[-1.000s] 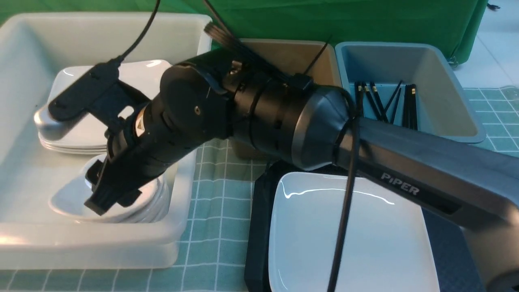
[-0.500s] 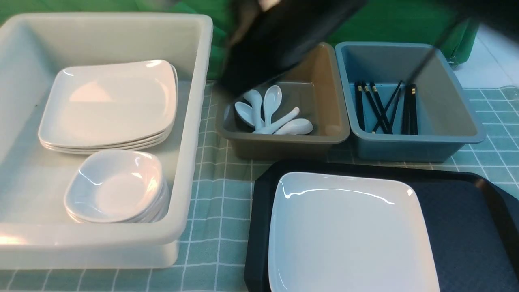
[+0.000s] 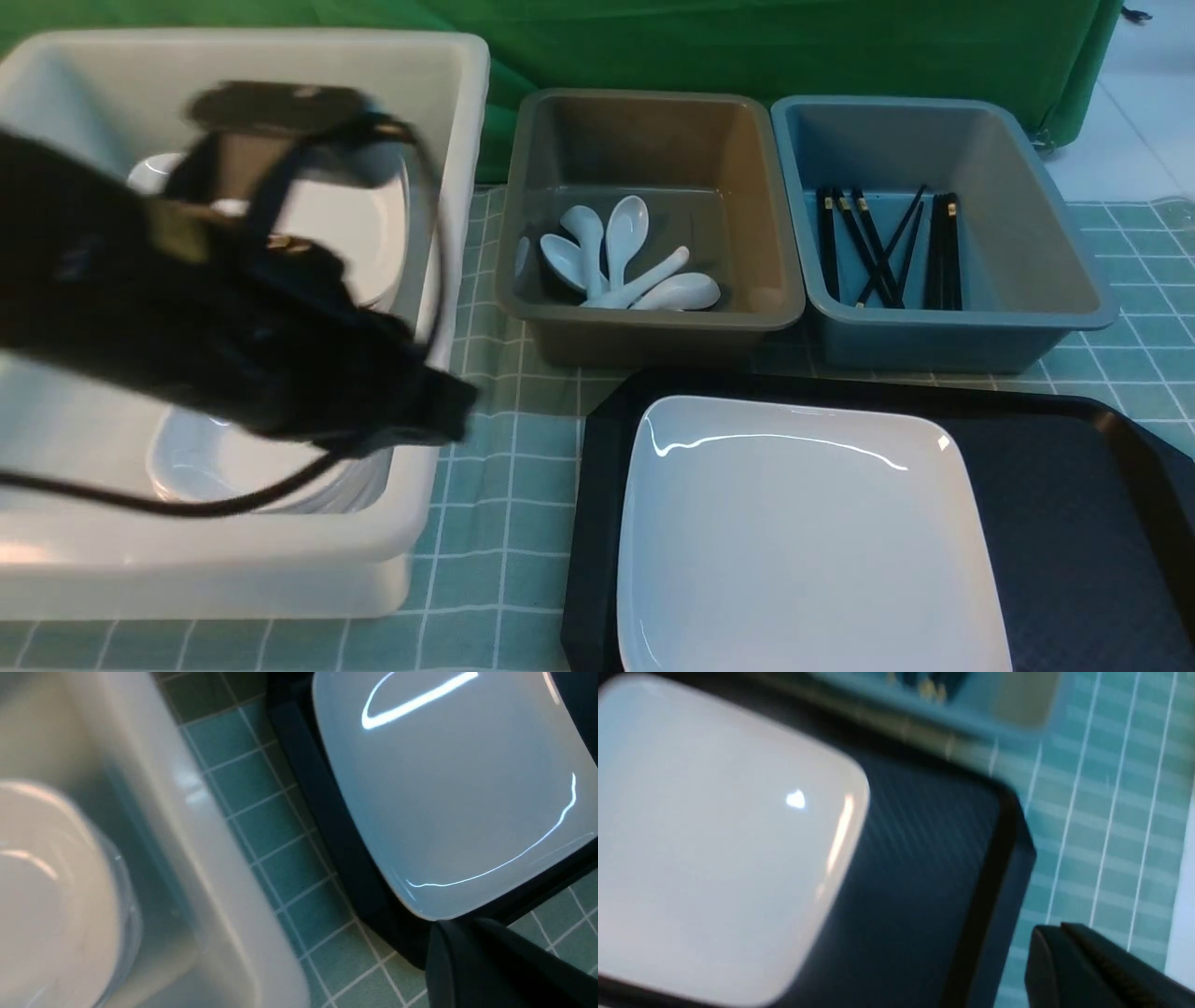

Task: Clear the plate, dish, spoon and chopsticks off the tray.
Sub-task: Use the right arm to move the plate from left to right

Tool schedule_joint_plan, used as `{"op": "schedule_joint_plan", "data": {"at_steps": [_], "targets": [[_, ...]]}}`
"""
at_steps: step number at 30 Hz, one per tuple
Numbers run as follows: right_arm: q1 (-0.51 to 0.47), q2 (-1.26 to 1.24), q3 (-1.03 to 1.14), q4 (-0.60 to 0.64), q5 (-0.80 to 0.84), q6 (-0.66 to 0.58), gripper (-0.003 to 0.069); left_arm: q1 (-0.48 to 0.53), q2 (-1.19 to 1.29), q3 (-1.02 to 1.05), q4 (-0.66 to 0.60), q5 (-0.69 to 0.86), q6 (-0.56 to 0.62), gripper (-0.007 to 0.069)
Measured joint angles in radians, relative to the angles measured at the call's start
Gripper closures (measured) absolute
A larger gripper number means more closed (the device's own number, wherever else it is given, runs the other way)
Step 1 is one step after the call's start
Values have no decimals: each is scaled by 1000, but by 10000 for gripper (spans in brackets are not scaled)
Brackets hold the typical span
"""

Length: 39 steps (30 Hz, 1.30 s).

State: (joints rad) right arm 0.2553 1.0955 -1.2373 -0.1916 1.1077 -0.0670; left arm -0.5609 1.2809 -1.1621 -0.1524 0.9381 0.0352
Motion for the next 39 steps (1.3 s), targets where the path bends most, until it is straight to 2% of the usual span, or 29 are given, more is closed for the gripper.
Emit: {"op": "schedule_joint_plan", "data": {"at_steps": [6,10,13,16,18,22,24,26,28,29,31,32,33,35,39], "targets": [[-40,-230,266,10,-80,32,642,-124,215,-116,9,-1,-35,613],[-41,-320,353,16,-93,56,642,-183,368,-213,79,10,-104,580],[-41,-342,376,17,-97,59,642,-196,447,-277,127,37,-158,519],[-41,-345,385,26,-112,60,642,-196,522,-321,143,48,-210,394],[-41,-345,385,34,-121,60,642,-196,549,-329,143,52,-229,337],[-42,-345,385,56,-165,60,642,-196,607,-330,81,79,-245,208],[-42,-345,385,68,-183,59,642,-200,621,-330,43,92,-224,193],[-42,-338,385,76,-184,59,642,-204,620,-330,41,99,-220,199],[-42,-279,386,97,-159,56,642,-215,610,-330,53,111,-221,276],[-42,-241,390,104,-153,52,642,-217,598,-330,56,116,-221,351],[-42,-196,394,114,-152,46,642,-218,586,-330,57,117,-221,402],[-42,-105,395,139,-157,27,642,-218,551,-330,74,121,-221,518],[-42,-105,395,143,-157,25,642,-218,546,-330,76,121,-221,518],[-42,46,395,216,-199,-23,642,-218,483,-330,112,123,-232,599],[-42,231,395,343,-260,-94,638,-218,383,-300,161,122,-269,619]]}}
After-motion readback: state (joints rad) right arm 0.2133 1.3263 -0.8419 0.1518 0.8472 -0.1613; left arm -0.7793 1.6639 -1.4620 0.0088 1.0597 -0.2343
